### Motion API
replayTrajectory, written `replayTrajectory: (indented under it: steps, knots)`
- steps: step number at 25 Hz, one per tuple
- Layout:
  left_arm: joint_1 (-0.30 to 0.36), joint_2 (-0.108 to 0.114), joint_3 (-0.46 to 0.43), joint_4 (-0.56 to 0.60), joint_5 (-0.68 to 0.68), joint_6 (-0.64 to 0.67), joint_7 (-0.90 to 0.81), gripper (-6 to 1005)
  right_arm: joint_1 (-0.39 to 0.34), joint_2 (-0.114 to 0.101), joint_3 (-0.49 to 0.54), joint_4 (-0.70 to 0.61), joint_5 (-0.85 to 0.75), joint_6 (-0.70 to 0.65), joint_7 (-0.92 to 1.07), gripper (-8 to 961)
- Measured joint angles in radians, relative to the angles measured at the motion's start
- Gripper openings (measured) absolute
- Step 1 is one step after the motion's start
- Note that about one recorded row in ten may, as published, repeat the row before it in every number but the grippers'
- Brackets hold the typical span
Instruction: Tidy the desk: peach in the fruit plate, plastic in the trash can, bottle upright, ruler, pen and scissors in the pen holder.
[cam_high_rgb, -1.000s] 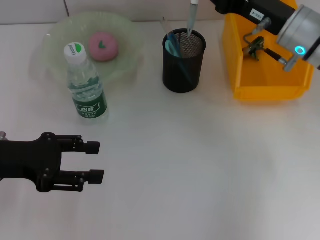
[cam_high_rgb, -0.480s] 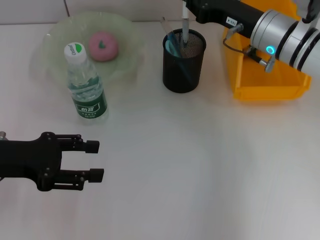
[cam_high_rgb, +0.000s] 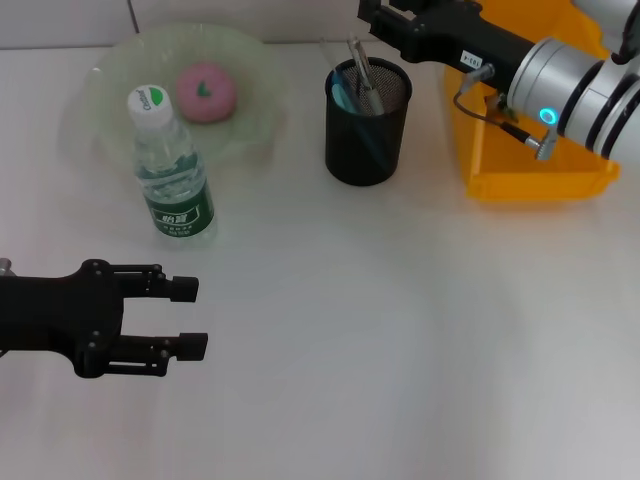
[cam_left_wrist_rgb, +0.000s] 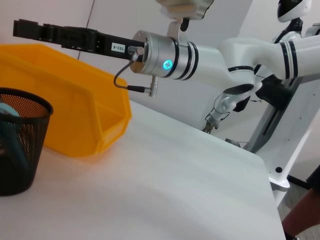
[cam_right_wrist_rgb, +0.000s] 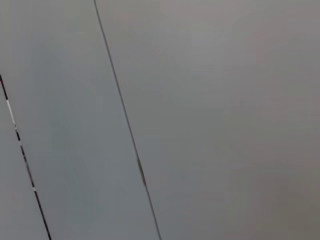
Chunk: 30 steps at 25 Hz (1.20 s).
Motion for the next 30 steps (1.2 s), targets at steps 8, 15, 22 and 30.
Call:
replayTrajectory:
  steps: [8,15,22,30]
  knots:
    - [0.0,0.0,0.0,-0.004,-0.001,-0.001,-0.001,726,-0.123,-0.013,-0.013,-0.151,-0.073,-0.192,0.104,537]
    - [0.004,0.0,0.0,-0.007,0.0,-0.001,-0.01,726,-0.328,-0.018,0.066,-0.453,-0.404,-0.543,0.324,769]
    - [0.01,0.002,0.0,-0.007,-0.001,0.006,-0.023,726,-0.344,-0.026,0.282,-0.442,-0.691,-0.948,0.347,835]
    - [0.007,0.001,0.0,-0.004,-0.002,0.013,-0.036,726,-0.351,-0.022,0.286,-0.412,-0.768,-0.994,0.345,834]
